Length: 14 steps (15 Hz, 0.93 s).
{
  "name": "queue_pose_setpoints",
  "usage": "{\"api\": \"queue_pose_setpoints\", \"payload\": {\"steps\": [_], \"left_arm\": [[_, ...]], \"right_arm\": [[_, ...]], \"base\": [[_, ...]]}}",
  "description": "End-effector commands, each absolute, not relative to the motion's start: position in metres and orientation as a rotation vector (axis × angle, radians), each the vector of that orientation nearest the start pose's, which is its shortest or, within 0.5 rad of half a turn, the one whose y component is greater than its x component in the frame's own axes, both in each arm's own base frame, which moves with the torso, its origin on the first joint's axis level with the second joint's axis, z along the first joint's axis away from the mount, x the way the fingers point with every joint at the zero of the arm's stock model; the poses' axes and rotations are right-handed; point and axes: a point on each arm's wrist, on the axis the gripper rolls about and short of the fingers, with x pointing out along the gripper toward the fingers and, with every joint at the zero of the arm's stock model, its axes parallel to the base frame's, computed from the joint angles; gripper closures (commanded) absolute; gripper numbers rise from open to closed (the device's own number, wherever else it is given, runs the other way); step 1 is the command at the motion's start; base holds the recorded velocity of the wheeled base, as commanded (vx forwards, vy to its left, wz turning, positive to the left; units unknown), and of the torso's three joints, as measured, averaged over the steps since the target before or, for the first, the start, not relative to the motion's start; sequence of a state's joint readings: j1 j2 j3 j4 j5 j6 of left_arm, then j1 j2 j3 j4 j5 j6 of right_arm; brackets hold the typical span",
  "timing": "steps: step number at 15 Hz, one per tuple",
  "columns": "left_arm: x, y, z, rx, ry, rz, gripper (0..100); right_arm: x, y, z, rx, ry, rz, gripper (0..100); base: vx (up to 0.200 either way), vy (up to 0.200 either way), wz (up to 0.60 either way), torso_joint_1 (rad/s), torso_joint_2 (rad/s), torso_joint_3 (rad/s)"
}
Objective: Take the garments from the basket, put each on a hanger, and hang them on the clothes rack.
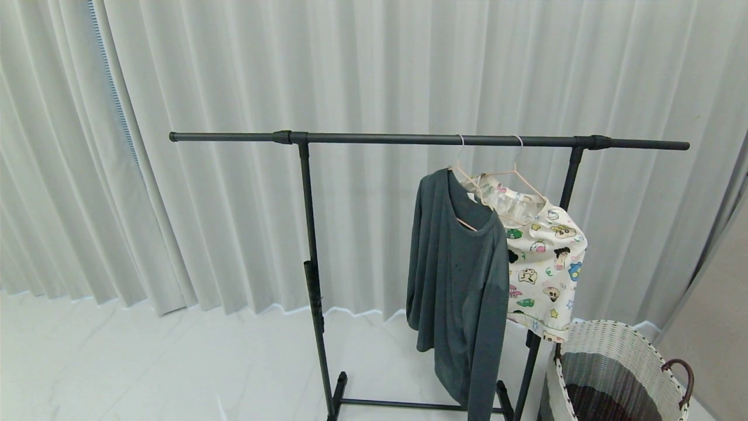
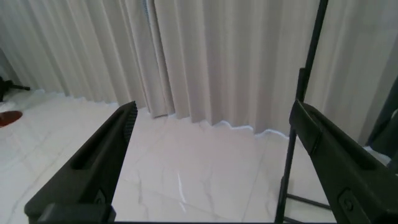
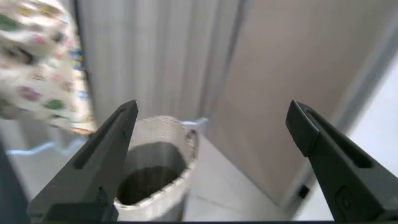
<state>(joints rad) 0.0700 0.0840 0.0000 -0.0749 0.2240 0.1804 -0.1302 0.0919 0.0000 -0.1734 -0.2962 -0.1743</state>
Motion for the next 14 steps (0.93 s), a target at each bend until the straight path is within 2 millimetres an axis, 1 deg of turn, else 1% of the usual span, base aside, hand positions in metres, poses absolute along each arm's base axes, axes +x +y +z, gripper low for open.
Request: {"api": "queue_pose_setpoints", "payload": {"steps": [1, 2, 3, 5, 6, 8, 9, 10, 11, 12, 14], "left_arm": [[-0.0162, 0.0010, 0.0839, 0.141, 0.029, 0.155, 0], [-0.0159, -0.0014, 0.0822, 0.115, 0.040, 0.048, 0], [-0.0165, -0.0025, 0.0813, 0.109, 0.061, -0.002, 0], [-0.0179, -0.0024, 0.0816, 0.098, 0.060, -0.018, 0], [-0.0179, -0.0017, 0.0818, 0.092, 0.060, 0.011, 0], [-0.0179, 0.0003, 0.0809, 0.080, 0.065, 0.100, 0], [-0.0179, 0.0002, 0.0809, 0.072, 0.065, 0.097, 0], [-0.0179, -0.0006, 0.0814, 0.077, 0.065, 0.044, 0], [-0.0192, -0.0020, 0.0812, 0.093, 0.045, -0.053, 0], [-0.0205, -0.0020, 0.0809, 0.114, 0.027, -0.089, 0], [-0.0242, -0.0019, 0.0801, 0.117, -0.021, -0.079, 0]], "right_arm": [[-0.0159, -0.0026, 0.0875, -0.143, 0.021, -0.337, 0], [-0.0156, -0.0020, 0.0832, -0.136, 0.062, -0.302, 0], [-0.0153, -0.0023, 0.0843, -0.120, 0.048, -0.266, 0], [-0.0190, -0.0043, 0.0834, -0.109, -0.010, -0.125, 0], [-0.0188, -0.0034, 0.0835, -0.115, -0.009, -0.108, 0], [-0.0204, -0.0031, 0.0831, -0.111, -0.028, -0.109, 0], [-0.0218, -0.0031, 0.0826, -0.105, -0.042, -0.124, 0], [-0.0233, -0.0037, 0.0822, -0.083, -0.059, -0.162, 0], [-0.0233, -0.0038, 0.0822, -0.077, -0.059, -0.167, 0], [-0.0233, -0.0038, 0.0824, -0.077, -0.060, -0.167, 0], [-0.0233, -0.0038, 0.0824, -0.077, -0.061, -0.165, 0]], "base": [[0.000, 0.000, 0.00, 0.000, 0.00, 0.000], [0.000, 0.000, 0.00, 0.000, 0.00, 0.000], [0.000, 0.000, 0.00, 0.000, 0.00, 0.000], [0.000, 0.000, 0.00, 0.000, 0.00, 0.000], [0.000, 0.000, 0.00, 0.000, 0.00, 0.000], [0.000, 0.000, 0.00, 0.000, 0.00, 0.000], [0.000, 0.000, 0.00, 0.000, 0.00, 0.000], [0.000, 0.000, 0.00, 0.000, 0.00, 0.000], [0.000, 0.000, 0.00, 0.000, 0.00, 0.000], [0.000, 0.000, 0.00, 0.000, 0.00, 0.000], [0.000, 0.000, 0.00, 0.000, 0.00, 0.000]]}}
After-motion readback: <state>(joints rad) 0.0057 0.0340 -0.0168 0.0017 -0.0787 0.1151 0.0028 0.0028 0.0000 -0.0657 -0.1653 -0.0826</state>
